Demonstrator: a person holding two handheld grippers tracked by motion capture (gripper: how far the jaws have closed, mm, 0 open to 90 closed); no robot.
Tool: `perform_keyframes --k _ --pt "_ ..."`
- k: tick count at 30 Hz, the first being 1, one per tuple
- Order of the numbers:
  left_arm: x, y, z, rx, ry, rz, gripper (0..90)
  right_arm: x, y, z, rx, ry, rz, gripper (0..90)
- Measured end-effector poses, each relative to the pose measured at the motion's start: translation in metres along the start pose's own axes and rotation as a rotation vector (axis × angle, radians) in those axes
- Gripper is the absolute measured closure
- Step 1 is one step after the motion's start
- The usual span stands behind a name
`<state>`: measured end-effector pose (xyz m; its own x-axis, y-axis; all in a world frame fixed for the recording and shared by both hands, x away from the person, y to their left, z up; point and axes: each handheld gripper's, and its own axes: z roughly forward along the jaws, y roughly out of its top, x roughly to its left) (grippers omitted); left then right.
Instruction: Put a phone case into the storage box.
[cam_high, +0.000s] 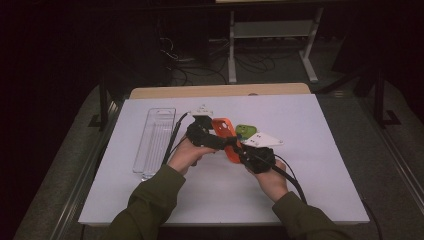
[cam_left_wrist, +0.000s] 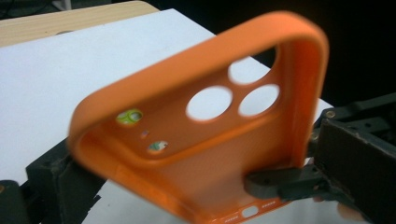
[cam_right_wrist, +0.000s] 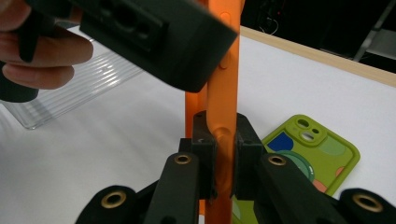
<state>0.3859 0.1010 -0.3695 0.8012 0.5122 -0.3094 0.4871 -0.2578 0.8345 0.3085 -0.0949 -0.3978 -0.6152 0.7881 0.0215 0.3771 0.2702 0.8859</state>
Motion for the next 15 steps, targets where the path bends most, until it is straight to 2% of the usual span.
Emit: perform_keyframes --k 5,6,15 --pt "-0.0003 0.0002 -0.0002 -0.002 0.001 -0.016 0.0 0.0022 -0.0015 0.0017 0.009 -0.002 -0.007 81.0" --pt "-0.0017 0.0002 0.0008 -0.018 -0.003 -0.034 0.0 0.0022 -0.0017 0.0021 0.013 -0.003 -0.013 81.0" --pt "-0.001 0.0006 0.0002 -0.011 -0.001 -0.048 0.0 0.005 -0.0039 0.0062 0.037 0.007 -0.018 80.9"
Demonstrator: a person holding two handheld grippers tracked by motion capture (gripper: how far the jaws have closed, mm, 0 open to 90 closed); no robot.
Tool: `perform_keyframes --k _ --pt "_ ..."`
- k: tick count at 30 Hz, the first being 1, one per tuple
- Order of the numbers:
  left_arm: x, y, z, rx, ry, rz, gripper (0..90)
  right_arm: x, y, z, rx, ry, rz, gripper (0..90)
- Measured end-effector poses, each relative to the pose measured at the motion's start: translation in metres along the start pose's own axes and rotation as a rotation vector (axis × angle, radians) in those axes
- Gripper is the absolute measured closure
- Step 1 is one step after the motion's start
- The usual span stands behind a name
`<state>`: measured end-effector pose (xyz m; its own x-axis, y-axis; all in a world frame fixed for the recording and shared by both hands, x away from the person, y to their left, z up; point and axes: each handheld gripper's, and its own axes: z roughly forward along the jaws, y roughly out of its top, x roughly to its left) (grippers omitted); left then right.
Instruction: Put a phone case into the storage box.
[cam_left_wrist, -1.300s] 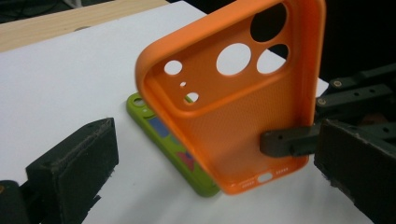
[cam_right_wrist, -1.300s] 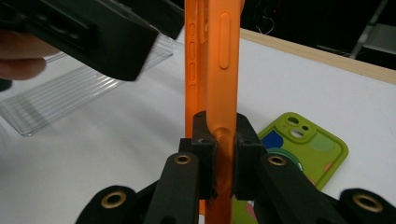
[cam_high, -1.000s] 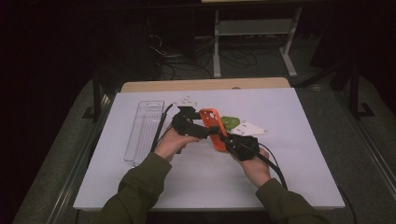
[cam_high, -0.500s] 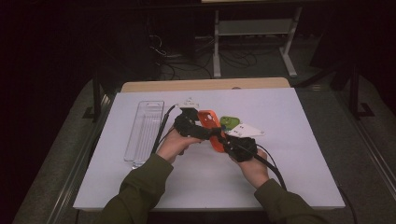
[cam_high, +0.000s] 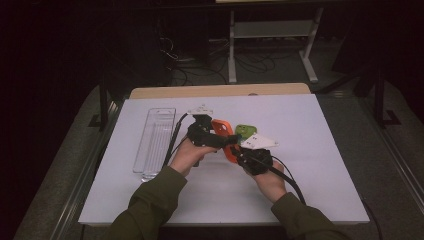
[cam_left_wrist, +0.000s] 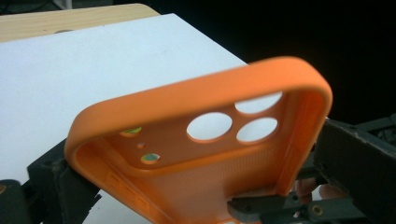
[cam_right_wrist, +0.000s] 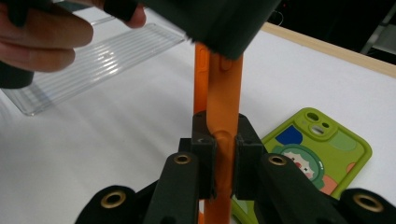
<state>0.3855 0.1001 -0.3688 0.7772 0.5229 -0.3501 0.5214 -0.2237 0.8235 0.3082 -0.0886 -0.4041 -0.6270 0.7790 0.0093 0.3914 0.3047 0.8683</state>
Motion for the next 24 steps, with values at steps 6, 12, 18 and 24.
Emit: perform_keyframes --k 6,12,18,24 --pt "-0.0009 0.0008 -0.0021 -0.03 0.001 -0.016 5.5 0.0013 -0.0013 0.0029 0.015 0.0 -0.011 80.9" --pt "-0.0003 0.0011 -0.0053 -0.043 0.003 -0.024 12.8 0.0022 -0.0018 0.0038 0.021 0.0 -0.013 80.8" --pt "-0.0011 0.0009 -0.0062 -0.042 0.007 -0.018 14.6 0.0024 -0.0019 0.0039 0.023 0.002 -0.014 80.7" --pt "-0.0024 0.0015 -0.0069 -0.048 0.008 0.006 15.9 0.0024 -0.0017 0.0037 0.024 0.004 -0.015 80.2"
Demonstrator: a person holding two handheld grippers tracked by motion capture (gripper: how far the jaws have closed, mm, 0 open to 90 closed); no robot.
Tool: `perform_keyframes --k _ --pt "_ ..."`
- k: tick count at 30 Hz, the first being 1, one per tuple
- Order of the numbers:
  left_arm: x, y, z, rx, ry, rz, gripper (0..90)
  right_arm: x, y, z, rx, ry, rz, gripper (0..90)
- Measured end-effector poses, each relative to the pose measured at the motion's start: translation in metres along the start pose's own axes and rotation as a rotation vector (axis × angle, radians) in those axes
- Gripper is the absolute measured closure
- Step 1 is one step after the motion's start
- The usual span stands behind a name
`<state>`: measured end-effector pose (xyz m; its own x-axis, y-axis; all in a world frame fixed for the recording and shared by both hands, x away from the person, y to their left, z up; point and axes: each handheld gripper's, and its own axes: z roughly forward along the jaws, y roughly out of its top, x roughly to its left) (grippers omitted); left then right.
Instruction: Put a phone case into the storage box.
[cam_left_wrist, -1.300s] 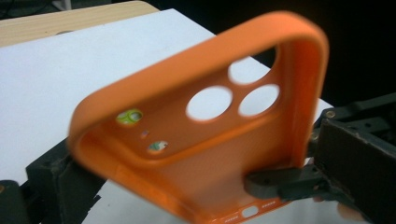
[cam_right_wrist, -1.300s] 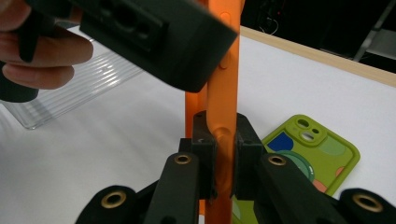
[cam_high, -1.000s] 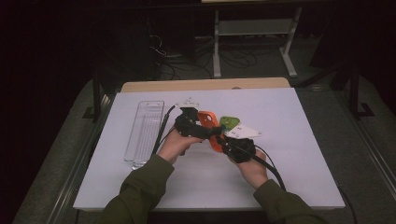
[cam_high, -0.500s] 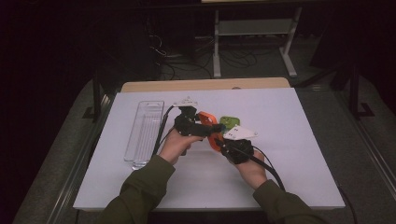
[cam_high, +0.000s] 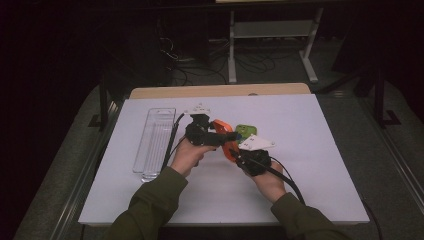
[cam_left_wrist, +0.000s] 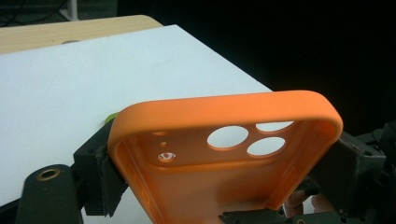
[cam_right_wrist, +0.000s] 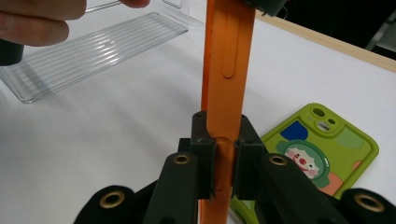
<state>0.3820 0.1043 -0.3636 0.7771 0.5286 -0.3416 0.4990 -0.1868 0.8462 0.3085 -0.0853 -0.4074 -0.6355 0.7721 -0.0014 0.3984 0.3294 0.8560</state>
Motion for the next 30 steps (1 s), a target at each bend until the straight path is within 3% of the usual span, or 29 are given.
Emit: perform_keyframes --k 10,21,25,28,30 --pt "-0.002 0.001 0.0 0.005 -0.001 0.003 16.7 -0.001 0.001 -0.001 0.005 0.019 -0.014 73.8" --pt "-0.001 0.002 -0.002 -0.002 0.001 0.011 16.7 -0.004 0.003 -0.001 0.014 0.057 -0.023 29.8" --pt "0.0 0.002 -0.003 0.009 0.006 0.021 16.7 -0.009 0.003 -0.001 0.033 0.069 -0.014 18.9" --pt "0.002 0.002 -0.004 0.011 0.005 0.021 16.6 -0.012 0.003 -0.002 0.065 0.055 -0.044 12.7" --pt "0.002 0.002 -0.004 0.015 0.008 0.024 16.6 -0.016 0.002 -0.004 0.075 0.063 -0.037 10.3"
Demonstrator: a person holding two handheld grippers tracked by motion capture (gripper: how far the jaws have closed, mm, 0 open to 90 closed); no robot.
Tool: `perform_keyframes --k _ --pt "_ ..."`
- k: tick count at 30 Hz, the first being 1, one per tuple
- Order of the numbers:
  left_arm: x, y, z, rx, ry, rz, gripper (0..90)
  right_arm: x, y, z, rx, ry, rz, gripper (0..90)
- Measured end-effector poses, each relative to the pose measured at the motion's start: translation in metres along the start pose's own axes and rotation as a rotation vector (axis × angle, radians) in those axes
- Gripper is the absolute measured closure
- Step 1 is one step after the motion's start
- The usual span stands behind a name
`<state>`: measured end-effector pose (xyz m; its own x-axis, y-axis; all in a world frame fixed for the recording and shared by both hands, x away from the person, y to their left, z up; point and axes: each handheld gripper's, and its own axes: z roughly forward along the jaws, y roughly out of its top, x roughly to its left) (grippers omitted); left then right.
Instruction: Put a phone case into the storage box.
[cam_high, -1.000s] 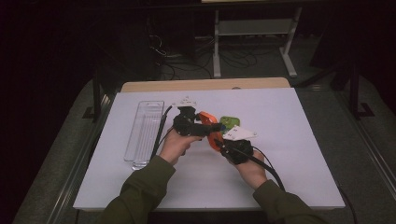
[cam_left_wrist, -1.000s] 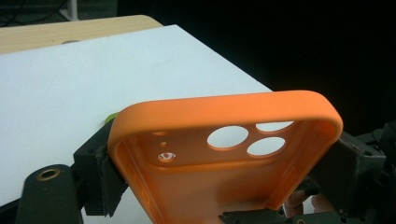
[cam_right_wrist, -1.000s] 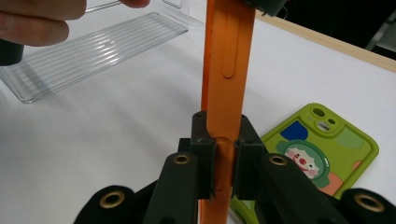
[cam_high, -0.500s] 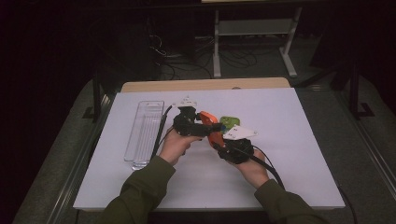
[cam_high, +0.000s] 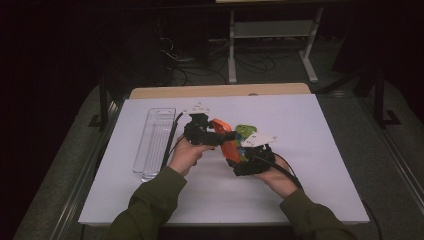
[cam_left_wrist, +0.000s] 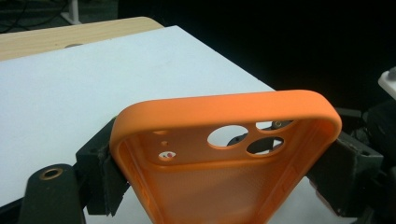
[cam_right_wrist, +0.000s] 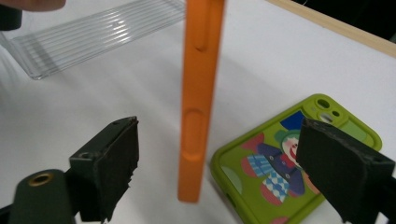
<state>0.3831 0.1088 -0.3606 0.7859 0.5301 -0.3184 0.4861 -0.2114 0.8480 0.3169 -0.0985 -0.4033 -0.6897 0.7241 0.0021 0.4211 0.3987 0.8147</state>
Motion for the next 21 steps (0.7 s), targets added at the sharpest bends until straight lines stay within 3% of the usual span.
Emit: perform_keyframes --k 9,17,21 --pt "0.002 0.002 -0.006 0.002 0.015 0.012 16.6 -0.017 -0.01 -0.012 0.014 0.008 0.005 1.1" --pt "0.004 0.004 -0.01 0.001 0.021 0.024 16.6 -0.025 -0.02 -0.021 0.008 -0.015 -0.018 0.8" --pt "0.005 0.005 -0.013 0.002 0.025 0.031 16.6 -0.029 -0.027 -0.027 0.007 -0.017 -0.001 0.8"
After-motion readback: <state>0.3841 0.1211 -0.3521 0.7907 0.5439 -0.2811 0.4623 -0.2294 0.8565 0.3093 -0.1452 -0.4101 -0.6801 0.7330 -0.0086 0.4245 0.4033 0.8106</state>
